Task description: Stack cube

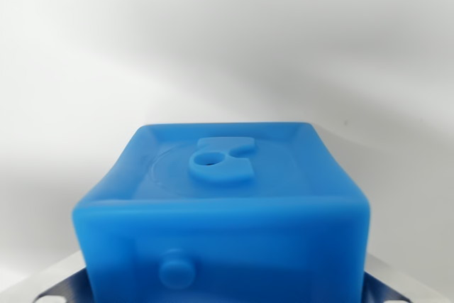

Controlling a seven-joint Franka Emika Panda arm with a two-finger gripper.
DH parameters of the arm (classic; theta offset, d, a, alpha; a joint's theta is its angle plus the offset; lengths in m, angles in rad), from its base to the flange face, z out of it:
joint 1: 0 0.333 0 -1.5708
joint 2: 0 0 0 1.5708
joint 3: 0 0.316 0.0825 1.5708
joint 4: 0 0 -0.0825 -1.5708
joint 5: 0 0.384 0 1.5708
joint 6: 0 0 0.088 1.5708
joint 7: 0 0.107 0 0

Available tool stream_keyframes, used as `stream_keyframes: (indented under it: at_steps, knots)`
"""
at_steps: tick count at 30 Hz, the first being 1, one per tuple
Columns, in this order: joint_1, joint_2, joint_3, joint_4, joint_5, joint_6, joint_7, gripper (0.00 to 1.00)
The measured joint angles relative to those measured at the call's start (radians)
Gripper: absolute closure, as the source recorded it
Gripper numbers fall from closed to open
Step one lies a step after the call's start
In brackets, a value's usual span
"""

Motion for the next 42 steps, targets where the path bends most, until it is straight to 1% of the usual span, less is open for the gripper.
stream_keyframes:
  at_steps: [17,23,33,42]
  knots:
    - [0.0,0.0,0.0,0.0,0.0,0.0,0.0,1.0]
    - [-0.001,-0.009,0.001,-0.002,0.0,-0.005,-0.001,1.0]
    - [-0.009,-0.044,0.01,-0.012,0.003,-0.028,-0.003,1.0]
    - [-0.02,-0.089,0.023,-0.023,0.009,-0.063,-0.008,1.0]
